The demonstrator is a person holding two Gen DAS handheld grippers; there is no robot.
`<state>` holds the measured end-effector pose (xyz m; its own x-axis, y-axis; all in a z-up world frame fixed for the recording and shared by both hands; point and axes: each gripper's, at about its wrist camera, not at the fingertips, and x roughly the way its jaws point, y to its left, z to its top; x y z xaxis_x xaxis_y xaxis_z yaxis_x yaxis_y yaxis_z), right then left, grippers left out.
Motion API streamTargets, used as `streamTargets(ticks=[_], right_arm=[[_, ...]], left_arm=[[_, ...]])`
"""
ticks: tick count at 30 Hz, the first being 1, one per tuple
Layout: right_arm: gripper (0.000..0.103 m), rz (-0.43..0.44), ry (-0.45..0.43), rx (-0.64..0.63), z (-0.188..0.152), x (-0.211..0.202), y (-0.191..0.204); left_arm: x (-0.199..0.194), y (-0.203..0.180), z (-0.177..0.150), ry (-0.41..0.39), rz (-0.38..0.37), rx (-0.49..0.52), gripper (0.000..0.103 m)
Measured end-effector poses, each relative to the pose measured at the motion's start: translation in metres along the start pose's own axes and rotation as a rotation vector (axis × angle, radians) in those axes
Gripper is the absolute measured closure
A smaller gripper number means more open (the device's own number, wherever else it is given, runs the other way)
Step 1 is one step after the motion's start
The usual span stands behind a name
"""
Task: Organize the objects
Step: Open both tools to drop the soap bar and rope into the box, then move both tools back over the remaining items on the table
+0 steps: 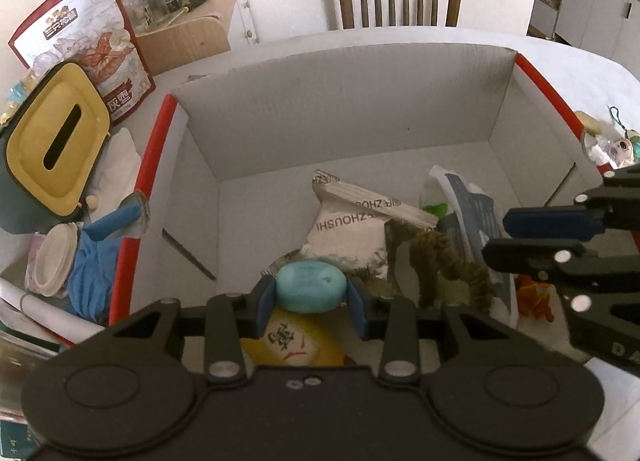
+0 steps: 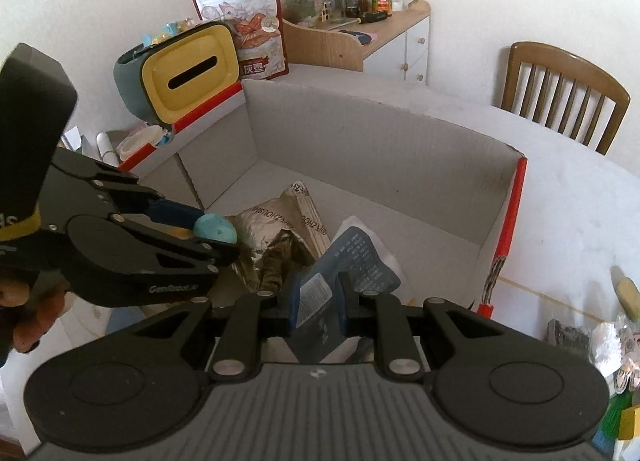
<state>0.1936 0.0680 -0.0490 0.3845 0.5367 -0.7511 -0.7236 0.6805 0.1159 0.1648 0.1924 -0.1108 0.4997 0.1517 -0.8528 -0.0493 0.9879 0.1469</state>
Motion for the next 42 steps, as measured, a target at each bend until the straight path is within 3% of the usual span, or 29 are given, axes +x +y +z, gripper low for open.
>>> streamTargets(ticks=[7,11,30,33,39,40,42], right_arm=[[0.084,0.021,-0.001,0.019,-0.002,-0.011,-0.002],[0.084,0.017,-0.009,0.033,-0.003,-0.019,-0.006],[0.082,0.036,-0.083,0.109,-0.01,-0.076,-0.023],[0.074,0.048,-0.107,0.112,-0.014,-0.089,-0.024],[0.072,0.063,-0.148,0.111,-0.023,-0.117,-0.028],[0.068,0.064,-0.153,0.112,-0.025,-0.122,-0.029],[0.048,0.066,-0.171,0.117,-0.029,-0.132,-0.031]], left_arm=[[0.0,-0.003,0.002,0.001,0.003,0.011,0.059],[-0.006,-0.005,0.0,-0.019,-0.007,0.014,0.042],[-0.062,-0.013,-0.006,-0.135,-0.045,-0.046,0.033],[-0.075,-0.018,-0.008,-0.161,-0.052,-0.049,0.032],[-0.1,-0.03,-0.011,-0.202,-0.071,-0.065,0.029],[-0.104,-0.032,-0.011,-0.211,-0.073,-0.065,0.028],[-0.113,-0.038,-0.012,-0.227,-0.078,-0.064,0.027]])
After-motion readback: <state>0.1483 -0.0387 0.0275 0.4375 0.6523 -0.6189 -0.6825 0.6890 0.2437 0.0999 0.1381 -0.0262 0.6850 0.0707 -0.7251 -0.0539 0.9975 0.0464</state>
